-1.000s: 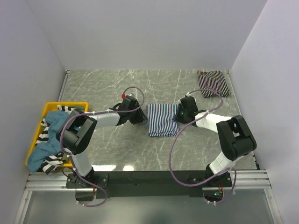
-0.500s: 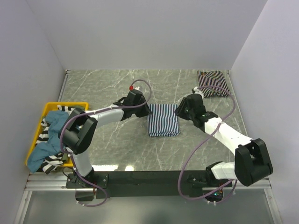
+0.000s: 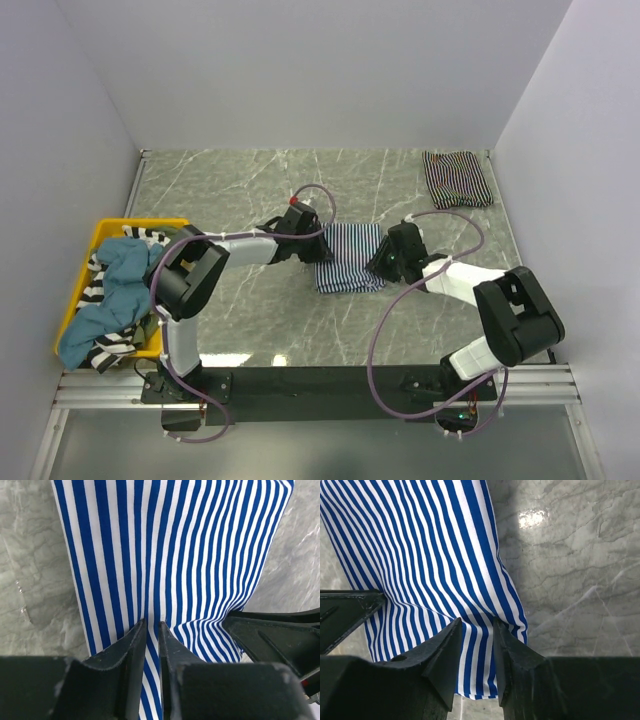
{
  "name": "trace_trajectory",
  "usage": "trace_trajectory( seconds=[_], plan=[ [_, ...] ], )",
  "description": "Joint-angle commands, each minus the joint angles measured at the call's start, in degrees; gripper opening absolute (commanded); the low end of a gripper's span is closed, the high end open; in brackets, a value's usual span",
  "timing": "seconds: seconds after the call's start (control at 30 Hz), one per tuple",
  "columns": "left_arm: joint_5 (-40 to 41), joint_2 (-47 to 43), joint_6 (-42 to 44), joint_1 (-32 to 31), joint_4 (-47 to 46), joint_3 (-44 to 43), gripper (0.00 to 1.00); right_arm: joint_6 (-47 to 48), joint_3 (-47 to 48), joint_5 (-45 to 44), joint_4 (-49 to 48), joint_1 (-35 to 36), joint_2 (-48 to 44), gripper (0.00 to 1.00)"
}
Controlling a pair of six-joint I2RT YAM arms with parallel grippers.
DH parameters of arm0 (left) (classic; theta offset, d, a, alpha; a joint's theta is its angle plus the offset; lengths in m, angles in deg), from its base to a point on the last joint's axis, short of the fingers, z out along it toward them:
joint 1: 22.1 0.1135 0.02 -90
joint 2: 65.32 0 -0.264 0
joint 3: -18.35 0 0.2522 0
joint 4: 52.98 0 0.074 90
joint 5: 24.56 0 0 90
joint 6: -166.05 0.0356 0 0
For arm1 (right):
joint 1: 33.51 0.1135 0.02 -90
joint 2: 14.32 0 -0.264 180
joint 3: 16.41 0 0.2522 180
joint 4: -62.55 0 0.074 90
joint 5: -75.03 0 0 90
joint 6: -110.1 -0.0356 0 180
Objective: Fold and stack the tank tops
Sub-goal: Fold the tank top
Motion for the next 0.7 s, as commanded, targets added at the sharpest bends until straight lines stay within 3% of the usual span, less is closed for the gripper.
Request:
trace_trajectory(
  seconds=[0.0, 0.43, 0.53, 0.67],
  plan=[
    [-0.37, 1.12, -0.73, -0.43, -2.30, 1.36, 0.22, -0.97, -1.30, -0.81, -1.03, -1.05, 1.65, 0.39],
    [1.30, -1.78, -5.73, -1.31, -4.23, 6.02, 0.24, 3.24, 6.25, -1.25, 2.66, -2.81, 6.56, 0.40],
    [2.44, -2.57, -9.06, -2.19, -4.93, 8.04, 0.24, 5.61, 11.08, -0.20, 4.15, -3.42, 9.72, 0.42],
    [6.75, -5.03, -16.98, -6.57, -7.56, 13.91, 0.26, 9.47, 24.76, 3.74, 9.76, -3.78, 19.98, 0.43]
  ],
)
